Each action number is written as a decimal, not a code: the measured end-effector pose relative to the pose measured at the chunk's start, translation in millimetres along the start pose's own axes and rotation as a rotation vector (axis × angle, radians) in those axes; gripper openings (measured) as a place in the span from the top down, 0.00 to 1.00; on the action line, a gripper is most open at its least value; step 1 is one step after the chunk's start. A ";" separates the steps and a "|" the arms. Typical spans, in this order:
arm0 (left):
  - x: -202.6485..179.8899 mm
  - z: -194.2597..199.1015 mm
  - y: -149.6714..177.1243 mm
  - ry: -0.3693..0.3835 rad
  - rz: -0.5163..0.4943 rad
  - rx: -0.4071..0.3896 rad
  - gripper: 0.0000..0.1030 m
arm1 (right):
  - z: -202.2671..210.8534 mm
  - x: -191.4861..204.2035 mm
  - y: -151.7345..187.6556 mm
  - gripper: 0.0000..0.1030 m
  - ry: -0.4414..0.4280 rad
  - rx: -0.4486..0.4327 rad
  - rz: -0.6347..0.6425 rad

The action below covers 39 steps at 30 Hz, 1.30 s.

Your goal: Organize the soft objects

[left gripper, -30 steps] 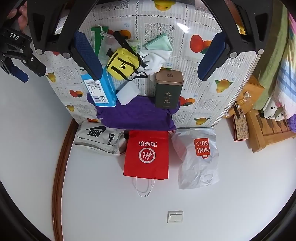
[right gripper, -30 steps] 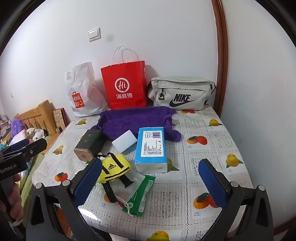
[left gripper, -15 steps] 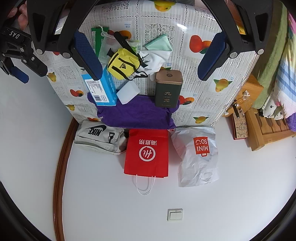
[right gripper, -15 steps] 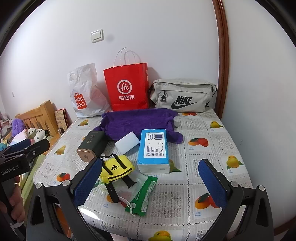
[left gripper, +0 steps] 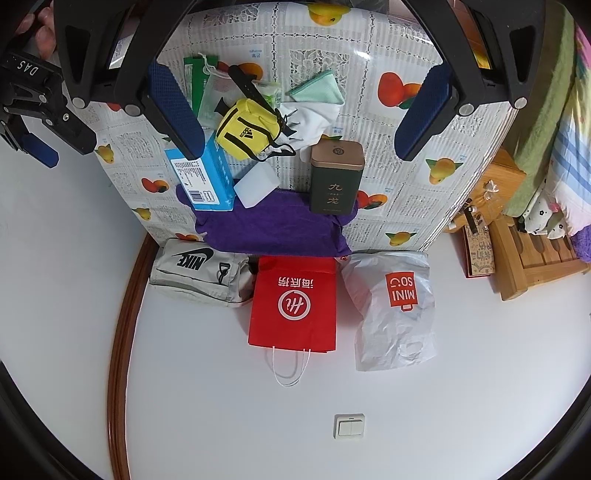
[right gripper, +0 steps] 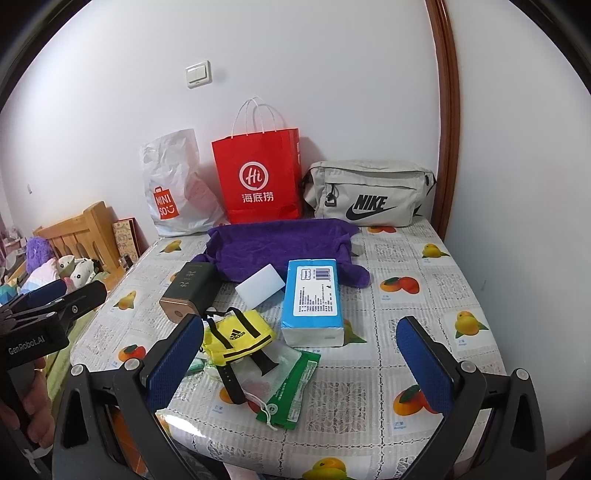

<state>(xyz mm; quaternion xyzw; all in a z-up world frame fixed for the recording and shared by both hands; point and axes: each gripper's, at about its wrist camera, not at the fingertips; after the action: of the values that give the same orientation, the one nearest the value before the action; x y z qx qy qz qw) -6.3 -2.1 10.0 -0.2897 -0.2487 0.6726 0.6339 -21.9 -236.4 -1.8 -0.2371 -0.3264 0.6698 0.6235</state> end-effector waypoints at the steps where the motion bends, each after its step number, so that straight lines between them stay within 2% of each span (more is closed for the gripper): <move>1: 0.0 0.6 -0.3 0.001 0.001 0.000 0.00 | -0.3 0.6 0.3 0.00 0.000 -0.001 0.001; 39: -0.5 11.7 -2.5 0.007 0.004 -0.014 0.00 | 6.3 4.7 6.4 0.00 -0.007 -0.016 0.009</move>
<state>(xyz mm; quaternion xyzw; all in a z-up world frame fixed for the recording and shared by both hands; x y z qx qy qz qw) -12.8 -2.0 20.1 -0.2970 -0.2504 0.6710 0.6315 -31.4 -232.6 -1.8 -0.2412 -0.3329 0.6708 0.6173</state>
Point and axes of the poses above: each gripper's, at about its wrist camera, not at the fingertips, and z roughly against the way its jaws point, x to its left, y to its underside, and after that the axes turned 9 degrees about x, right-handed
